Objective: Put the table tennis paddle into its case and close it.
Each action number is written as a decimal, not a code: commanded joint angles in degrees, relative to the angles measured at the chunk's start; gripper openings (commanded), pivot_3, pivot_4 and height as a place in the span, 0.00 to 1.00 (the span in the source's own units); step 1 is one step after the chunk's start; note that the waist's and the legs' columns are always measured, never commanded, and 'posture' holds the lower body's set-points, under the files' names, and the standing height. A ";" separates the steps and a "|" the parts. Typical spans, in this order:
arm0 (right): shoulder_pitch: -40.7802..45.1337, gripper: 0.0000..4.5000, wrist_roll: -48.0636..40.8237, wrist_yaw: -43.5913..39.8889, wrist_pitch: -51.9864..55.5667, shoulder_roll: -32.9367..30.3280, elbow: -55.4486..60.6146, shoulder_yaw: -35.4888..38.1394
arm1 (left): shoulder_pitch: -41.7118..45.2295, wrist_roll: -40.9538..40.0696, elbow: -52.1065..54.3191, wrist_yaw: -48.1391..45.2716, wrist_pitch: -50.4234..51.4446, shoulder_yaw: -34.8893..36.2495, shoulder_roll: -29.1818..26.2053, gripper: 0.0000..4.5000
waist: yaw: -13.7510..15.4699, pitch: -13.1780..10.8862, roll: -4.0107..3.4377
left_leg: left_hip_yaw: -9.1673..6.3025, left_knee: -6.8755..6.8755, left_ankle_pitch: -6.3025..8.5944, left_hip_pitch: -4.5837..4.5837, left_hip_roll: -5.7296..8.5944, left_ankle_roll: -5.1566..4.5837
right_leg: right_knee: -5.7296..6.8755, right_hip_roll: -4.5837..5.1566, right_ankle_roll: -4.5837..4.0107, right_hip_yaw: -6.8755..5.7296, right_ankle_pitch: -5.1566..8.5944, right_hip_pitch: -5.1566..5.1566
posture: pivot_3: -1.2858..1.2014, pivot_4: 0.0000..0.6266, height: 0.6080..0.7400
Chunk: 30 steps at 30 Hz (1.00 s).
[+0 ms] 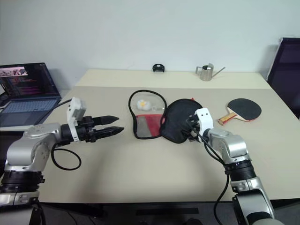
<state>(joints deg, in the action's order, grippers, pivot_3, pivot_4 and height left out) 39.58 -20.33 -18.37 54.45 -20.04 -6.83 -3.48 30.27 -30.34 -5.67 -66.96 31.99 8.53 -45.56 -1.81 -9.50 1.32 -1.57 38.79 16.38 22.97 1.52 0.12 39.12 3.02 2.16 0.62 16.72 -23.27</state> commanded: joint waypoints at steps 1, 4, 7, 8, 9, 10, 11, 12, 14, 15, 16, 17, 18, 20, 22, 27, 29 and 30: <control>0.44 1.00 -1.70 -0.32 2.18 1.49 3.18 2.30 | 1.70 -1.54 1.26 -1.79 -0.89 1.88 -1.51 0.72 | -0.01 0.00 0.00 | 0.00 0.00 0.00 0.00 0.00 0.00 | 0.00 0.00 0.00 0.00 0.00 0.00 | 0.52 0.24 1.00; 0.46 1.00 -3.61 -0.11 4.63 4.09 2.46 4.41 | 2.56 -0.90 0.18 -2.25 -1.63 1.25 -1.51 0.72 | -0.01 0.00 0.00 | 0.00 0.00 0.00 -0.01 0.00 0.00 | 0.01 0.00 0.00 0.01 0.00 0.00 | 0.52 0.24 1.00; 1.05 1.00 -3.31 0.38 5.12 5.60 0.55 5.32 | 3.71 -0.33 -1.00 -2.56 -2.19 0.73 -1.30 0.72 | -0.02 0.00 0.00 | 0.00 0.00 0.00 -0.01 0.00 0.00 | 0.03 -0.01 0.00 0.00 0.00 0.00 | 0.52 0.24 1.00; 1.44 1.00 -3.10 0.81 4.92 6.01 -0.60 5.77 | 4.10 -0.16 -1.40 -2.64 -2.39 0.59 -1.21 0.72 | -0.02 0.00 0.00 | 0.00 0.01 0.00 -0.01 0.00 0.00 | 0.02 -0.01 0.00 0.00 0.00 0.00 | 0.52 0.24 1.00; 1.80 1.00 -2.82 1.12 4.54 6.26 -1.62 6.05 | 4.38 -0.02 -1.71 -2.72 -2.57 0.49 -1.12 0.72 | -0.02 0.00 0.00 | 0.00 0.01 0.00 -0.01 0.00 0.00 | 0.03 -0.01 0.00 0.01 0.00 0.00 | 0.52 0.24 1.00; 2.14 1.00 -2.42 1.43 4.05 6.40 -2.56 6.21 | 4.60 0.10 -1.95 -2.77 -2.70 0.42 -1.01 0.72 | -0.03 0.00 0.00 | 0.01 0.01 0.00 -0.01 0.00 0.00 | 0.02 -0.01 0.00 0.01 0.00 0.00 | 0.52 0.24 1.00; 2.39 1.00 -2.21 1.63 3.67 6.53 -3.19 6.38 | 4.69 0.19 -2.07 -2.83 -2.81 0.37 -0.93 0.72 | -0.04 0.00 0.00 | 0.02 0.01 0.00 -0.02 0.01 0.00 | 0.03 -0.01 0.00 0.02 0.00 0.00 | 0.52 0.24 1.00; 2.60 1.00 -2.21 1.73 3.48 6.67 -3.61 6.55 | 4.72 0.23 -2.09 -2.89 -2.88 0.33 -0.87 0.72 | -0.04 0.00 0.00 | 0.03 0.01 0.00 -0.03 0.00 0.01 | 0.04 -0.01 0.00 0.03 0.00 0.00 | 0.52 0.24 1.00; 2.82 1.00 -1.91 1.67 3.23 6.54 -3.81 6.32 | 4.72 0.23 -2.02 -2.86 -2.95 0.31 -0.81 0.72 | -0.05 0.00 0.00 | 0.02 0.01 0.00 -0.04 0.00 0.00 | 0.07 -0.01 0.00 0.03 0.00 -0.01 | 0.52 0.24 1.00; 2.86 1.00 -1.77 1.75 3.25 6.49 -3.71 6.29 | 4.68 0.19 -1.98 -2.82 -2.99 0.35 -0.80 0.72 | -0.05 0.00 0.00 | 0.02 0.01 0.00 -0.04 0.00 0.00 | 0.07 -0.01 0.00 0.03 0.00 -0.01 | 0.52 0.24 1.00; 2.77 1.00 -0.91 1.86 3.08 5.87 -3.22 5.50 | 4.63 0.23 -1.98 -2.74 -3.09 0.36 -0.84 0.72 | -0.05 0.00 0.00 | 0.02 0.01 0.00 -0.04 0.00 0.00 | 0.07 -0.01 0.00 0.03 0.00 -0.01 | 0.52 0.24 1.00; 2.55 1.00 -0.17 1.82 2.82 5.21 -2.55 4.80 | 4.56 0.26 -1.99 -2.69 -3.18 0.39 -0.90 0.72 | -0.05 0.00 0.00 | 0.03 0.01 0.00 -0.04 0.00 0.00 | 0.07 -0.01 0.00 0.03 0.00 -0.01 | 0.52 0.24 1.00; 2.29 1.00 0.13 2.00 3.27 4.80 -1.72 4.80 | 4.46 0.25 -2.02 -2.62 -3.20 0.50 -0.99 0.72 | -0.06 0.00 0.00 | 0.03 0.01 0.00 -0.04 0.00 0.00 | 0.07 -0.01 0.00 0.04 0.00 -0.01 | 0.52 0.24 1.00; 1.81 1.00 0.75 2.12 3.62 4.02 -0.44 4.64 | 4.29 0.31 -2.06 -2.53 -3.28 0.64 -1.17 0.72 | -0.04 0.00 0.00 | 0.03 0.01 0.00 -0.03 0.00 0.00 | 0.07 -0.01 0.00 0.04 0.00 -0.01 | 0.52 0.24 1.00; 1.29 1.00 1.61 2.32 3.27 3.49 0.62 4.20 | 4.19 0.36 -2.06 -2.36 -3.33 0.73 -1.21 0.72 | -0.04 0.00 0.00 | 0.03 0.01 0.00 -0.03 0.00 0.00 | 0.06 -0.01 0.00 0.04 0.00 -0.01 | 0.52 0.24 1.00; 0.95 1.00 2.17 3.28 3.58 4.91 2.05 4.62 | 4.25 0.36 -2.08 -2.18 -3.32 0.76 -1.07 0.72 | -0.13 0.00 0.00 | 0.04 0.01 0.00 -0.03 0.00 0.00 | 0.08 -0.02 0.00 0.06 0.00 -0.02 | 0.52 0.24 1.00; 0.76 1.00 1.84 3.20 4.09 6.01 1.89 4.71 | 4.47 0.44 -2.25 -2.15 -3.39 0.64 -0.95 0.72 | -0.20 0.00 0.00 | 0.04 0.00 0.00 -0.04 -0.01 0.00 | 0.08 -0.03 0.00 0.07 0.00 -0.03 | 0.52 0.24 1.00; 0.69 1.00 1.80 3.17 4.20 6.35 1.78 4.73 | 4.54 0.47 -2.31 -2.14 -3.42 0.59 -0.90 0.72 | -0.20 0.00 0.00 | 0.04 0.00 0.00 -0.04 -0.01 0.00 | 0.10 -0.03 0.00 0.08 0.00 -0.04 | 0.52 0.24 1.00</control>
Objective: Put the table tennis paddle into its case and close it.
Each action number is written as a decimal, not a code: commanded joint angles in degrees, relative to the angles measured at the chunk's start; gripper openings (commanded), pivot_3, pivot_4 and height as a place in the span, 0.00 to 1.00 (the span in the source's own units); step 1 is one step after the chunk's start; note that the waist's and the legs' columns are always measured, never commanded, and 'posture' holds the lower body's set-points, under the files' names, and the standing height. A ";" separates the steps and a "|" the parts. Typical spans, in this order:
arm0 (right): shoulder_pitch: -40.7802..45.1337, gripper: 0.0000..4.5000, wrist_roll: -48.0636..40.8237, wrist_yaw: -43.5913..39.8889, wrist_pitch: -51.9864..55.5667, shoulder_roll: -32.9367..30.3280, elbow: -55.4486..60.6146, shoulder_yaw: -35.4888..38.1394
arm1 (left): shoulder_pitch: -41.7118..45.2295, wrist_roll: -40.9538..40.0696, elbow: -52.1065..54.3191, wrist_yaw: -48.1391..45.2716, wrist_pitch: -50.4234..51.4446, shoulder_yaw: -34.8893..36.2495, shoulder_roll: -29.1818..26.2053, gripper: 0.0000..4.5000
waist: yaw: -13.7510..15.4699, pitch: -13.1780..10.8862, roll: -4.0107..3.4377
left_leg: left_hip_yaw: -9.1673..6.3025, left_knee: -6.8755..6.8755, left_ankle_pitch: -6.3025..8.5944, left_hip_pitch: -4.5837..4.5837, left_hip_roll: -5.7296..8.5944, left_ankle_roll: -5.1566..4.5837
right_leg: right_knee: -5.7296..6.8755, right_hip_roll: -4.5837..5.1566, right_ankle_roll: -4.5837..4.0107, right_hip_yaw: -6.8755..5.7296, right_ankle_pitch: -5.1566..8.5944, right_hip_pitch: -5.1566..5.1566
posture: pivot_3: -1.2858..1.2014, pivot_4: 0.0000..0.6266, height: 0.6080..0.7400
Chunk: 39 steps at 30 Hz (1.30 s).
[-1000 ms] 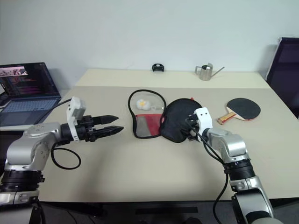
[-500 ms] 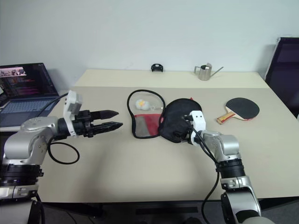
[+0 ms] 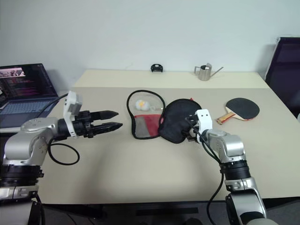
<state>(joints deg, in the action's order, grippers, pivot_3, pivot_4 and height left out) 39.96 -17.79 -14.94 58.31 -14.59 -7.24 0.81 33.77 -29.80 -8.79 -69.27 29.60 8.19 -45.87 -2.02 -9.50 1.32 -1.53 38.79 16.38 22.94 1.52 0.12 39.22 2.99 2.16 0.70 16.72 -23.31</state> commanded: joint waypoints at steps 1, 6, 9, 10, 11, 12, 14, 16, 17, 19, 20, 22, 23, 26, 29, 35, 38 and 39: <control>0.35 1.00 -1.18 -0.34 0.60 1.80 1.59 0.78 | 1.15 -0.01 0.72 0.16 -1.11 0.86 -0.50 0.72 | 0.00 0.00 0.00 | 0.00 0.00 0.00 0.00 0.00 0.00 | 0.01 0.00 0.00 0.00 0.00 0.00 | 0.52 0.24 1.00; 1.06 1.00 -1.34 -0.47 -0.22 4.18 -1.52 1.22 | 1.44 0.26 0.47 0.06 -1.28 0.76 -0.16 0.72 | 0.03 0.00 0.00 | 0.01 0.00 0.00 0.00 0.00 0.00 | 0.00 0.00 0.00 0.00 0.00 0.00 | 0.52 0.24 1.00; 1.99 1.00 -0.68 -0.32 -1.62 4.64 -3.56 0.77 | 1.50 0.40 0.43 0.12 -1.32 0.76 -0.03 0.72 | -0.04 0.00 0.01 | 0.02 0.01 0.00 -0.03 0.00 0.00 | 0.04 0.00 0.00 0.03 0.00 0.00 | 0.52 0.24 1.00; 2.35 1.00 -0.71 -0.24 -1.76 4.74 -3.75 0.89 | 1.33 0.39 0.63 0.20 -1.28 0.81 -0.02 0.72 | -0.07 0.00 0.01 | 0.04 0.02 0.00 -0.06 0.00 0.00 | 0.09 0.00 0.00 0.05 0.00 0.00 | 0.52 0.24 1.00; 2.60 1.00 -0.75 -0.20 -1.84 4.80 -3.86 0.99 | 1.21 0.38 0.77 0.25 -1.25 0.85 -0.01 0.72 | -0.07 0.00 0.01 | 0.05 0.02 0.00 -0.09 0.00 0.00 | 0.15 -0.01 0.00 0.07 0.00 0.00 | 0.52 0.24 1.00; 2.84 1.00 -0.84 -0.13 -1.81 4.83 -3.86 1.13 | 1.04 0.36 0.96 0.28 -1.20 0.90 -0.03 0.72 | -0.08 0.00 0.01 | 0.05 0.02 0.00 -0.10 0.00 0.00 | 0.19 -0.01 0.00 0.07 0.00 0.00 | 0.52 0.24 1.00; 3.12 1.00 -1.12 -0.06 -1.53 4.78 -3.68 1.51 | 0.83 0.29 1.22 0.35 -1.08 1.00 -0.10 0.72 | -0.08 0.00 0.01 | 0.04 0.02 0.00 -0.13 0.00 0.00 | 0.27 -0.01 -0.01 0.07 0.00 -0.01 | 0.52 0.24 1.00; 3.19 0.91 -1.60 0.16 -0.84 4.70 -3.15 2.23 | 0.57 0.23 1.47 0.38 -0.98 1.12 -0.23 0.73 | -0.08 0.00 0.01 | 0.04 0.03 0.00 -0.13 0.00 0.00 | 0.29 -0.01 -0.01 0.07 0.00 -0.02 | 0.52 0.24 1.00; 3.21 0.86 -1.85 0.29 -0.40 4.66 -2.85 2.60 | 0.45 0.23 1.57 0.39 -0.96 1.16 -0.30 0.73 | -0.08 0.00 0.01 | 0.04 0.03 0.00 -0.12 0.00 0.00 | 0.29 -0.01 -0.01 0.08 0.00 -0.02 | 0.52 0.24 1.00; 3.24 0.72 -2.80 0.52 1.18 4.63 -2.02 3.80 | 0.24 0.23 1.73 0.39 -0.94 1.21 -0.38 0.73 | -0.06 0.00 0.00 | 0.05 0.03 0.00 -0.11 0.00 0.00 | 0.28 -0.01 -0.01 0.07 0.00 -0.03 | 0.52 0.24 1.00; 3.21 0.63 -3.37 0.55 2.29 4.56 -1.36 4.49 | 0.15 0.24 1.83 0.39 -0.93 1.20 -0.41 0.73 | -0.05 0.00 0.00 | 0.04 0.03 0.00 -0.10 0.00 0.00 | 0.28 -0.01 -0.01 0.08 0.00 -0.03 | 0.52 0.24 1.00; 3.10 0.47 -4.21 0.49 4.37 4.34 -0.18 5.71 | -0.03 0.15 2.17 0.35 -0.81 1.11 -0.36 0.73 | -0.05 0.00 0.00 | 0.05 0.03 0.00 -0.10 0.00 0.00 | 0.27 -0.01 -0.01 0.08 0.00 -0.03 | 0.52 0.24 1.00; 3.05 0.38 -4.33 0.44 4.97 4.23 0.21 5.98 | -0.10 0.10 2.32 0.32 -0.76 1.07 -0.34 0.73 | -0.05 0.00 0.00 | 0.05 0.03 0.00 -0.09 0.00 0.00 | 0.27 -0.01 -0.01 0.09 0.00 -0.05 | 0.52 0.24 1.00; 2.84 0.15 -4.80 0.30 6.80 3.56 1.37 6.89 | -0.34 -0.14 3.00 0.32 -0.52 0.82 -0.02 0.73 | -0.05 0.00 0.00 | 0.05 0.03 0.00 -0.08 0.00 0.00 | 0.28 -0.01 -0.01 0.09 0.00 -0.07 | 0.52 0.24 1.00; 2.64 0.00 -5.26 -0.11 8.50 2.31 2.45 7.60 | -0.82 -0.61 4.27 0.15 0.09 0.48 0.32 0.73 | 0.04 0.00 0.00 | 0.05 0.03 0.00 -0.06 0.00 0.00 | 0.27 -0.01 -0.01 0.09 0.00 -0.07 | 0.52 0.24 1.00; 2.02 0.00 -6.11 -0.82 11.57 0.13 4.22 8.91 | -1.53 -1.03 6.37 0.21 1.22 0.19 1.15 0.73 | 0.05 0.00 0.00 | 0.05 0.03 0.00 -0.06 0.00 0.00 | 0.26 -0.01 -0.01 0.09 0.00 -0.07 | 0.52 0.24 1.00; 1.72 0.00 -6.61 -0.82 12.85 -0.36 4.95 9.51 | -1.81 -1.27 7.28 -0.01 1.77 -0.02 1.40 0.73 | 0.03 0.00 0.00 | 0.05 0.02 0.00 -0.06 -0.01 -0.01 | 0.27 -0.01 -0.01 0.09 0.01 -0.07 | 0.52 0.24 1.00; 1.60 0.00 -6.80 -0.91 13.24 -0.67 5.20 9.58 | -1.88 -1.35 7.56 -0.04 1.95 -0.08 1.47 0.73 | 0.04 0.00 0.00 | 0.05 0.02 0.00 -0.06 -0.01 -0.01 | 0.26 -0.01 -0.01 0.09 0.00 -0.07 | 0.52 0.24 1.00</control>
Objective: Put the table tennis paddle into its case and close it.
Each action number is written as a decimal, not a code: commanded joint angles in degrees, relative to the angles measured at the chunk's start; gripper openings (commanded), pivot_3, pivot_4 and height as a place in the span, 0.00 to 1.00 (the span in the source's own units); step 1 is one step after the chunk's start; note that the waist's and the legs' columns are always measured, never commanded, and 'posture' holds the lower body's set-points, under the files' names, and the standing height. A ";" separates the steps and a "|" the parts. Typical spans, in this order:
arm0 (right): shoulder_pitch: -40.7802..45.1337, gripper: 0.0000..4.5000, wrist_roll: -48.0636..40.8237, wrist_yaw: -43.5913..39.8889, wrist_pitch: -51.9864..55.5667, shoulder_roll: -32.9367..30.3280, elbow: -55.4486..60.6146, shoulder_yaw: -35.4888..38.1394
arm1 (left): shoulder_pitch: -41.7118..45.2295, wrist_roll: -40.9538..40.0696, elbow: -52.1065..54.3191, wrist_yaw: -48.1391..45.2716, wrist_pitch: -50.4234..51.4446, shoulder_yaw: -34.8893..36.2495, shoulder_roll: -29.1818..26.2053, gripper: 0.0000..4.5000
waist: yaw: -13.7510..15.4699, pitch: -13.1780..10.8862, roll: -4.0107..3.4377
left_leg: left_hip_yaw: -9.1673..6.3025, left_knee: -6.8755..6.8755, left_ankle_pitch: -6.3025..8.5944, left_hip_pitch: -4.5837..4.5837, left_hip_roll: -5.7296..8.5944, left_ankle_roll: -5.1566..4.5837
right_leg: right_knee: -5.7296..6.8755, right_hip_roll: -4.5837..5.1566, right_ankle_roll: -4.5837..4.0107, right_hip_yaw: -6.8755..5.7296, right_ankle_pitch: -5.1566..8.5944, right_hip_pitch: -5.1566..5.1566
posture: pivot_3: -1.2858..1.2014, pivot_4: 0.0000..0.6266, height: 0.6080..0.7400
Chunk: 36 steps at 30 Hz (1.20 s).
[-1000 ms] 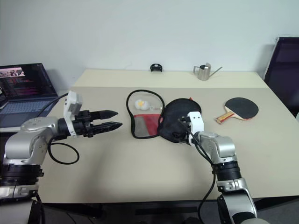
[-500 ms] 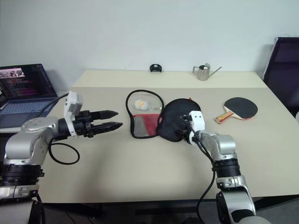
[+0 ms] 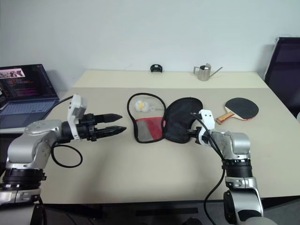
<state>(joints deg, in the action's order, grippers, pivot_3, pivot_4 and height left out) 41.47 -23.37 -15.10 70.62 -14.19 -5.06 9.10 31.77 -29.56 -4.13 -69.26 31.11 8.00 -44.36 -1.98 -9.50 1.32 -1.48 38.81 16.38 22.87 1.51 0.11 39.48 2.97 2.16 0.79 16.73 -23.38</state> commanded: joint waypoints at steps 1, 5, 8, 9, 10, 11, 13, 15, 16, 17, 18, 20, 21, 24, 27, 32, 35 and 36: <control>-0.15 0.00 -1.43 -1.08 1.45 -1.72 3.34 1.19 | -0.01 -1.73 3.29 -0.15 0.64 -0.04 0.01 0.73 | 0.05 0.00 0.00 | 0.00 0.00 0.00 0.01 0.00 0.00 | 0.00 0.00 0.00 0.00 0.00 0.00 | 0.52 0.24 1.00; -0.93 0.00 -1.36 -3.67 2.32 -6.24 3.26 -0.05 | -0.45 -2.21 4.80 -0.15 1.25 -0.91 0.29 0.73 | 0.13 0.00 0.00 | 0.01 0.00 0.00 0.03 0.01 0.00 | -0.05 0.01 0.00 0.00 0.00 0.01 | 0.52 0.24 1.00; -0.75 0.00 -0.73 -5.56 1.40 -9.55 1.98 -1.10 | -0.54 -2.33 5.27 -0.06 1.42 -1.29 0.44 0.73 | 0.13 0.00 0.00 | 0.00 0.00 0.01 0.03 0.00 -0.01 | -0.06 0.01 0.00 -0.01 0.00 0.01 | 0.52 0.24 1.00; -0.63 0.00 -0.54 -6.19 1.04 -10.63 1.55 -1.43 | -0.50 -2.37 5.37 -0.06 1.51 -1.40 0.52 0.73 | 0.14 0.00 0.00 | 0.01 0.00 0.01 0.03 0.00 -0.01 | -0.06 0.01 0.00 -0.01 0.00 0.01 | 0.52 0.24 1.00; -0.49 0.00 -0.45 -6.66 0.86 -11.42 1.21 -1.60 | -0.46 -2.40 5.46 -0.06 1.56 -1.49 0.57 0.73 | 0.14 0.00 0.00 | 0.02 0.00 0.01 0.03 0.00 -0.01 | -0.06 0.01 0.00 -0.01 0.00 0.01 | 0.52 0.24 1.00; -0.35 0.00 -0.30 -7.18 0.63 -12.24 0.88 -1.87 | -0.38 -2.40 5.50 -0.01 1.58 -1.62 0.65 0.73 | 0.13 0.00 0.00 | 0.02 0.00 0.01 0.02 0.00 -0.01 | -0.06 0.00 0.00 -0.01 0.00 0.02 | 0.52 0.24 1.00; -0.06 0.00 -0.08 -7.84 0.20 -13.21 0.15 -2.10 | -0.18 -2.41 5.41 0.12 1.52 -1.91 0.76 0.73 | 0.14 0.00 0.00 | 0.02 0.00 0.01 0.02 0.00 -0.02 | -0.06 0.00 0.00 -0.01 0.00 0.02 | 0.52 0.24 1.00; 0.15 0.00 0.01 -8.13 -0.17 -13.62 -0.35 -2.24 | 0.07 -2.45 5.31 0.24 1.49 -2.20 0.88 0.73 | 0.14 0.00 0.00 | 0.02 0.00 0.01 0.03 0.00 -0.02 | -0.06 0.00 0.00 -0.01 0.00 0.02 | 0.52 0.24 1.00; 0.21 0.00 0.03 -8.18 -0.26 -13.63 -0.50 -2.26 | 0.21 -2.48 5.29 0.32 1.51 -2.36 0.98 0.73 | 0.13 0.00 0.00 | 0.02 0.00 0.01 0.03 0.00 -0.02 | -0.06 0.00 0.00 0.00 0.00 0.02 | 0.52 0.24 1.00; 0.24 0.00 0.06 -8.19 -0.34 -13.59 -0.64 -2.29 | 0.31 -2.51 5.28 0.39 1.51 -2.50 1.04 0.73 | 0.14 0.00 0.00 | 0.02 0.00 0.01 0.03 0.00 -0.02 | -0.06 0.00 0.00 0.00 0.00 0.02 | 0.52 0.24 1.00; 0.22 0.00 0.12 -8.08 -0.42 -13.42 -0.80 -2.29 | 0.39 -2.55 5.28 0.47 1.51 -2.63 1.09 0.73 | 0.14 0.00 0.00 | 0.02 0.00 0.01 0.03 0.00 -0.02 | -0.06 0.00 0.00 0.00 0.00 0.02 | 0.52 0.24 1.00; 0.11 0.00 0.27 -7.83 -0.50 -13.15 -1.01 -2.26 | 0.51 -2.60 5.32 0.60 1.57 -2.75 1.15 0.73 | 0.14 0.00 0.00 | 0.02 0.00 0.01 0.03 0.00 -0.02 | -0.07 0.00 0.00 0.00 0.00 0.02 | 0.52 0.24 1.00; 0.05 0.00 0.38 -7.83 -0.73 -13.08 -1.13 -2.34 | 0.55 -2.61 5.34 0.61 1.60 -2.79 1.19 0.73 | 0.15 0.00 0.00 | 0.02 0.00 0.01 0.03 0.00 -0.02 | -0.07 0.00 0.00 0.00 0.00 0.02 | 0.52 0.24 1.00; 0.05 0.05 1.59 -6.49 -2.22 -13.22 -2.45 -1.79 | 0.67 -2.71 5.64 0.74 1.89 -2.87 1.28 0.73 | 0.15 0.00 0.00 | 0.02 0.00 0.01 0.03 0.00 -0.02 | -0.07 0.00 0.00 0.00 0.00 0.02 | 0.52 0.24 1.00; 0.47 0.23 2.87 -5.43 -3.99 -13.61 -3.92 -1.09 | 0.76 -2.86 5.90 0.85 2.19 -2.93 1.32 0.73 | 0.14 0.00 0.00 | 0.02 0.00 0.01 0.03 0.00 -0.02 | -0.07 0.01 0.00 -0.01 0.00 0.03 | 0.52 0.24 1.00; 0.95 0.62 3.88 -4.98 -5.52 -14.06 -4.46 -0.79 | 0.98 -3.07 6.20 1.13 2.56 -3.07 1.49 0.73 | 0.13 0.00 0.00 | 0.03 0.00 0.01 0.03 0.00 -0.01 | -0.07 0.00 0.00 0.00 0.00 0.03 | 0.52 0.24 1.00; 0.89 0.77 3.06 -4.92 -4.13 -14.04 -2.22 0.84 | 0.81 -3.23 6.56 1.25 2.75 -2.97 1.51 0.73 | 0.15 0.00 0.00 | 0.03 0.00 0.01 0.03 0.00 -0.01 | -0.07 0.00 0.00 0.00 0.00 0.03 | 0.52 0.24 1.00; 0.95 0.77 2.49 -4.73 -3.33 -13.84 -1.05 1.88 | 0.68 -3.26 6.70 1.31 2.80 -2.92 1.51 0.73 | 0.15 -0.01 0.00 | 0.03 0.00 0.01 0.04 0.00 -0.01 | -0.07 0.00 0.00 -0.01 0.00 0.03 | 0.52 0.24 1.00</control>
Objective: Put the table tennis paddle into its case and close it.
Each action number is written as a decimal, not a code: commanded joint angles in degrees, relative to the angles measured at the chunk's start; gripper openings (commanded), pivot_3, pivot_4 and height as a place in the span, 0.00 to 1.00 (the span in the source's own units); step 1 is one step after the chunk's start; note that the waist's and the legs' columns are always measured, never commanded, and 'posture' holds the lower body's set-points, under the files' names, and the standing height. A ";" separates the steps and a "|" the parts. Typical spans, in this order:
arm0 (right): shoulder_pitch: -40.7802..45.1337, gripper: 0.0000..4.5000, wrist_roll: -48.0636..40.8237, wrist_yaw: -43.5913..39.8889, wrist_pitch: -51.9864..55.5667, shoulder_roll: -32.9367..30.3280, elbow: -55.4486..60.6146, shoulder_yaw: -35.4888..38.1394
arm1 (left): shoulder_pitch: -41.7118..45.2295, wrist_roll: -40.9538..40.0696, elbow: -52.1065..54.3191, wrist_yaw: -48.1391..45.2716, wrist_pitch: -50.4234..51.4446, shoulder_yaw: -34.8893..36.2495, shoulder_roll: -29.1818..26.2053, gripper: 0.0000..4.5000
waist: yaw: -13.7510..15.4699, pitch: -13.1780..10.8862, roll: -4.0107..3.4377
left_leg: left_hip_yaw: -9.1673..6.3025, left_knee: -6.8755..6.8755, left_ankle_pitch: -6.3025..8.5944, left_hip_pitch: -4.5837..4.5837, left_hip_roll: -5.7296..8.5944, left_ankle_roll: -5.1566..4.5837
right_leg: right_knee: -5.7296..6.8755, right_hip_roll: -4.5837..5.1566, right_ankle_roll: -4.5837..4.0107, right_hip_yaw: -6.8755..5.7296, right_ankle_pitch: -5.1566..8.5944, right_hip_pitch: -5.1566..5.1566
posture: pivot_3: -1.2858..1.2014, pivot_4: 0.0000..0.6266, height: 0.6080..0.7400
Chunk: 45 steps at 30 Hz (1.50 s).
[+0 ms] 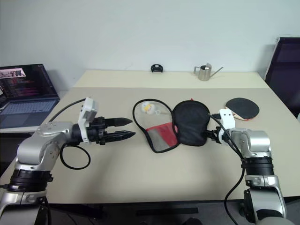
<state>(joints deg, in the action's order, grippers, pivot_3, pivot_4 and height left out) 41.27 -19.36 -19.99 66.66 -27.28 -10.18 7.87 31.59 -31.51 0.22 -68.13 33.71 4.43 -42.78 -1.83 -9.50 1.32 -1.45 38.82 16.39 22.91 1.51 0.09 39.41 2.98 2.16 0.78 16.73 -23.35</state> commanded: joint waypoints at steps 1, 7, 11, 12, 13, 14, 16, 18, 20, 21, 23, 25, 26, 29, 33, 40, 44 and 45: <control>1.31 0.77 -2.08 0.42 1.44 -0.51 5.25 4.18 | 0.74 -1.32 2.45 0.24 0.24 0.71 -0.05 0.73 | 0.00 0.00 0.00 | 0.00 0.00 0.00 0.00 0.00 0.00 | 0.00 0.00 0.00 0.00 0.00 0.00 | 0.52 0.24 1.00; 3.26 0.77 -0.54 5.94 -2.74 1.56 7.13 8.19 | 0.26 -1.22 2.48 0.48 0.28 0.96 0.28 0.73 | -0.04 0.00 0.00 | 0.00 0.00 0.00 -0.01 -0.01 0.00 | 0.01 0.00 0.00 0.01 0.00 0.00 | 0.52 0.24 1.00; 4.71 0.77 5.45 14.61 -14.10 4.76 -1.04 7.86 | 1.61 -0.57 1.00 0.00 -0.47 0.24 0.84 0.73 | -0.03 0.00 0.00 | 0.01 0.00 0.00 -0.03 -0.01 0.00 | 0.02 0.00 0.00 0.01 0.00 0.01 | 0.52 0.24 1.00; 5.20 0.77 6.57 16.11 -16.65 5.63 -3.53 7.45 | 2.00 -0.39 0.57 -0.14 -0.64 0.09 0.98 0.73 | -0.03 0.00 0.00 | 0.02 0.00 -0.01 -0.03 -0.01 0.01 | 0.02 0.00 0.00 0.01 0.00 0.01 | 0.52 0.24 1.00; 5.68 0.77 7.92 17.81 -19.19 6.38 -5.92 6.90 | 2.29 -0.20 0.24 -0.30 -0.83 -0.04 1.08 0.73 | -0.04 0.00 0.00 | 0.02 0.00 -0.01 -0.03 -0.01 0.02 | 0.02 0.00 0.00 0.01 0.00 0.01 | 0.52 0.24 1.00; 6.34 0.77 8.90 19.16 -21.57 7.23 -8.53 6.45 | 2.55 -0.03 -0.03 -0.45 -1.00 -0.16 1.17 0.73 | -0.07 0.00 0.00 | 0.03 0.00 -0.02 -0.02 0.00 0.04 | 0.03 0.00 0.00 0.02 0.00 0.01 | 0.52 0.24 1.00; 7.78 0.77 10.11 21.75 -25.49 8.93 -13.17 6.52 | 2.93 0.20 -0.51 -0.67 -1.26 -0.30 1.28 0.73 | -0.18 0.00 -0.01 | 0.06 0.00 -0.04 -0.02 -0.01 0.06 | 0.03 0.00 0.00 0.04 0.00 -0.01 | 0.52 0.24 1.00; 9.39 0.77 10.74 23.91 -29.56 10.34 -17.68 7.14 | 3.13 0.28 -0.89 -0.78 -1.53 -0.41 1.27 0.73 | -0.26 -0.01 -0.02 | 0.08 -0.01 -0.06 -0.02 -0.01 0.10 | 0.04 -0.01 0.00 0.06 0.00 -0.02 | 0.52 0.24 1.00; 11.77 0.77 10.83 25.98 -34.59 12.04 -23.61 7.95 | 3.25 0.37 -1.19 -0.82 -1.79 -0.49 1.21 0.73 | -0.52 -0.01 -0.02 | 0.10 -0.01 -0.06 -0.03 -0.01 0.11 | 0.04 -0.01 0.00 0.07 0.00 -0.03 | 0.52 0.24 1.00; 12.83 0.77 10.68 26.72 -36.73 12.70 -26.25 8.32 | 3.28 0.37 -1.27 -0.83 -1.86 -0.49 1.19 0.73 | -0.71 -0.01 -0.02 | 0.09 -0.01 -0.06 -0.03 -0.01 0.11 | 0.04 -0.01 0.00 0.07 0.00 -0.03 | 0.52 0.24 1.00; 14.64 0.77 10.63 27.78 -40.20 13.45 -30.93 8.69 | 3.32 0.40 -1.40 -0.82 -1.94 -0.47 1.16 0.73 | -1.06 -0.01 -0.02 | 0.10 -0.01 -0.06 -0.04 -0.01 0.11 | 0.05 -0.01 0.00 0.07 0.00 -0.03 | 0.52 0.24 1.00; 16.55 0.77 11.07 29.58 -43.80 14.37 -36.41 8.79 | 3.32 0.43 -1.52 -0.77 -2.04 -0.43 1.08 0.73 | -1.23 -0.01 -0.02 | 0.10 -0.01 -0.07 -0.03 -0.01 0.11 | 0.04 -0.01 0.00 0.07 0.00 -0.02 | 0.52 0.24 1.00; 17.26 0.77 11.71 30.55 -45.83 14.76 -39.07 8.45 | 3.32 0.43 -1.57 -0.70 -2.09 -0.39 1.05 0.73 | -1.24 -0.01 -0.02 | 0.09 -0.01 -0.09 -0.03 -0.01 0.15 | 0.04 -0.01 0.00 0.06 0.00 -0.02 | 0.52 0.24 1.00; 18.44 0.77 14.09 34.58 -51.61 15.33 -45.11 7.06 | 3.30 0.42 -1.64 -0.53 -2.24 -0.30 0.99 0.73 | -1.25 -0.01 -0.02 | 0.10 -0.01 -0.13 -0.02 -0.01 0.22 | 0.01 -0.01 0.00 0.07 0.00 -0.01 | 0.52 0.24 1.00; 19.33 0.77 16.23 38.22 -57.80 15.88 -49.83 5.59 | 3.22 0.34 -1.51 -0.24 -2.25 -0.21 0.97 0.73 | -1.38 -0.01 -0.02 | 0.10 -0.01 -0.15 -0.03 -0.01 0.26 | 0.03 -0.01 0.00 0.07 0.00 -0.01 | 0.52 0.24 1.00; 20.15 0.77 19.94 43.98 -59.85 16.47 -55.27 2.59 | 3.31 0.25 -1.27 0.15 -2.07 -0.21 1.08 0.73 | -1.53 -0.02 -0.03 | 0.11 -0.01 -0.16 -0.04 -0.02 0.27 | 0.05 -0.01 0.00 0.08 0.00 -0.02 | 0.52 0.24 1.00; 19.92 0.77 19.12 45.67 -60.30 15.65 -56.27 3.67 | 3.64 0.27 -1.39 0.30 -2.01 -0.23 1.16 0.73 | -1.53 -0.02 -0.03 | 0.11 -0.01 -0.16 -0.04 -0.02 0.27 | 0.04 -0.01 0.00 0.08 0.00 -0.02 | 0.52 0.24 1.00; 19.88 0.77 18.82 45.98 -60.55 15.52 -56.45 4.00 | 3.70 0.28 -1.41 0.34 -2.00 -0.26 1.19 0.73 | -1.52 -0.02 -0.03 | 0.11 -0.01 -0.16 -0.04 -0.02 0.28 | 0.04 -0.01 0.00 0.08 0.00 -0.01 | 0.52 0.24 1.00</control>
<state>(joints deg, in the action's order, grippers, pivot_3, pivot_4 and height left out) 59.63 -0.29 24.77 7.78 -10.84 -66.80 11.20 33.91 -30.94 -2.31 -68.07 32.23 3.33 -41.26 -3.35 -9.52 1.29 -1.34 38.81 16.23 22.87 1.48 0.37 39.45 2.96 2.15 0.86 16.73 -23.36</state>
